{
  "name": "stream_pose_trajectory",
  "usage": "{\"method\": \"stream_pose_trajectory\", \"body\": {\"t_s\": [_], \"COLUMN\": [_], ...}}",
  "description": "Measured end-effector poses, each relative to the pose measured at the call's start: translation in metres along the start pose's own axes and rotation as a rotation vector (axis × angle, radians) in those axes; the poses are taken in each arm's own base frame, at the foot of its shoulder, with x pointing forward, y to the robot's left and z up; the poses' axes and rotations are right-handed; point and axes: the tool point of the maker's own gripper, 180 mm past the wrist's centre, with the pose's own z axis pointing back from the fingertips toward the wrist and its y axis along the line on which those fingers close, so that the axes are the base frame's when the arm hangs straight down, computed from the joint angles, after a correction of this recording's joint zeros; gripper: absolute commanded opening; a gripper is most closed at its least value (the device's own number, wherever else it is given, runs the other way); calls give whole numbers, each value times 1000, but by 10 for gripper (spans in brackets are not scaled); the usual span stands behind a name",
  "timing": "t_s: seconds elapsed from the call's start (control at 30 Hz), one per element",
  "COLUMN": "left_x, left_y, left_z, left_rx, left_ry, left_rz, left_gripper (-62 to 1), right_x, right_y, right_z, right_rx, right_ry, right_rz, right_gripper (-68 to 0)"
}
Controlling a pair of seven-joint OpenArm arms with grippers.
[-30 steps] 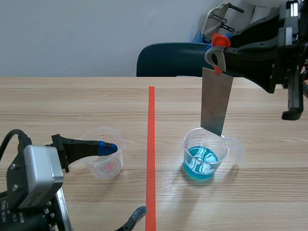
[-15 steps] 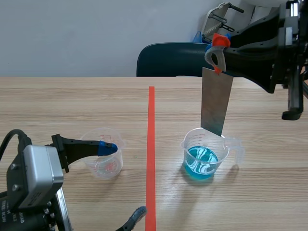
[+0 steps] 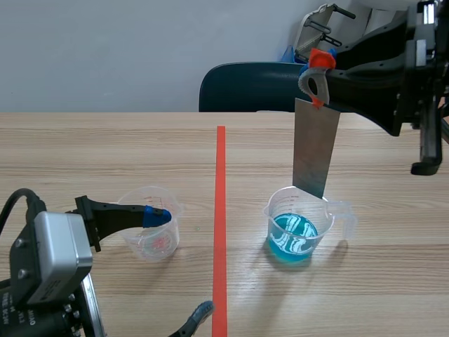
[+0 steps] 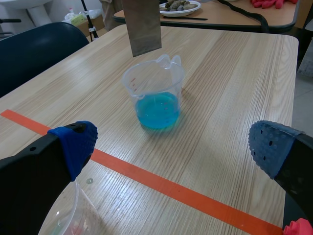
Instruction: Do the redox reaction experiment
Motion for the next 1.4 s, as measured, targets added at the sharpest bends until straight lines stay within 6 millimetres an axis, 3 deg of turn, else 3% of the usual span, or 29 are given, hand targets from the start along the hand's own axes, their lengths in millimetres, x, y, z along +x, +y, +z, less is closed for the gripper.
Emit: {"method": "stream_pose_trajectory", "body": {"t_s": [0.77, 1.1, 1.4], "left_x": [0, 0, 0], "left_y": [0, 0, 0], "left_z": [0, 0, 0], "left_rx": [0, 0, 0], "left_ry": [0, 1, 1], "left_rz": [0, 0, 0], "left_gripper": [14, 14, 14], "right_x": [-1, -16, -45], "right_y": [3, 26, 19], "right_z": [-1, -9, -11], "right_rx": [7, 74, 29], "right_ry": [0, 21, 40], "right_rz": [-8, -18, -8], "right_gripper": [-669, -669, -669]}}
